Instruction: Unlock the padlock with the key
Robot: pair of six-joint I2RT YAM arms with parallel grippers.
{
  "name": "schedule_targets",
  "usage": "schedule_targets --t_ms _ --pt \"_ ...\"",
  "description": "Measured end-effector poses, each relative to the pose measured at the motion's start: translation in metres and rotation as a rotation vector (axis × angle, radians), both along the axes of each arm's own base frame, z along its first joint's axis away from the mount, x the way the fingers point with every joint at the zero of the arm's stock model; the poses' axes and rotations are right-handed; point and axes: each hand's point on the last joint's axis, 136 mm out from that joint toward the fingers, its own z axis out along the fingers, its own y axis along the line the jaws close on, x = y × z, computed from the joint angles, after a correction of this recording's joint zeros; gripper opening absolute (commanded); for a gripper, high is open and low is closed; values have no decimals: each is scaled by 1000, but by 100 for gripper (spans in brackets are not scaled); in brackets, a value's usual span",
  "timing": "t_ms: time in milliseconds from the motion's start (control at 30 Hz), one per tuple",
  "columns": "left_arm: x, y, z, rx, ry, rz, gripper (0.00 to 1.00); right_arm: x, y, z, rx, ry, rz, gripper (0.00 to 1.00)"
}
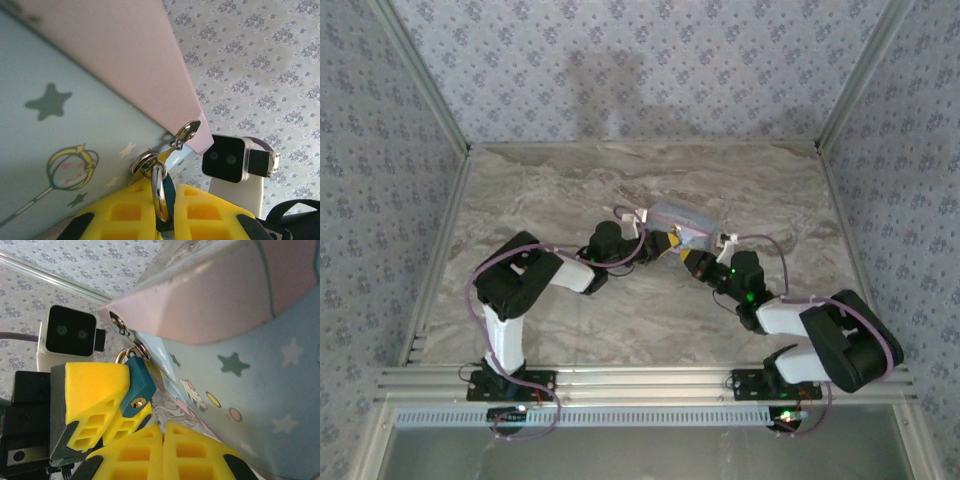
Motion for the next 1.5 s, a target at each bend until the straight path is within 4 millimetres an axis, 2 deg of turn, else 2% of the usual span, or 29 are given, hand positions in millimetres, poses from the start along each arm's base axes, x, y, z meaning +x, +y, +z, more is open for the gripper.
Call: schedule_targets --t_ms 733,933,1167,1500 --pt "1 -2 13 -60 -24 1 0 -4 -3 15 36 -23 6 0" --pt "1 -2 12 -60 -24 2 0 -8 -5 15 37 -25 6 0" --pt "1 -2 9 -52 -14 2 0 -9 -6 26 53 -59 4 0" --pt "1 -2 9 -56 -3 3 0 -8 -6 18 42 -36 3 0"
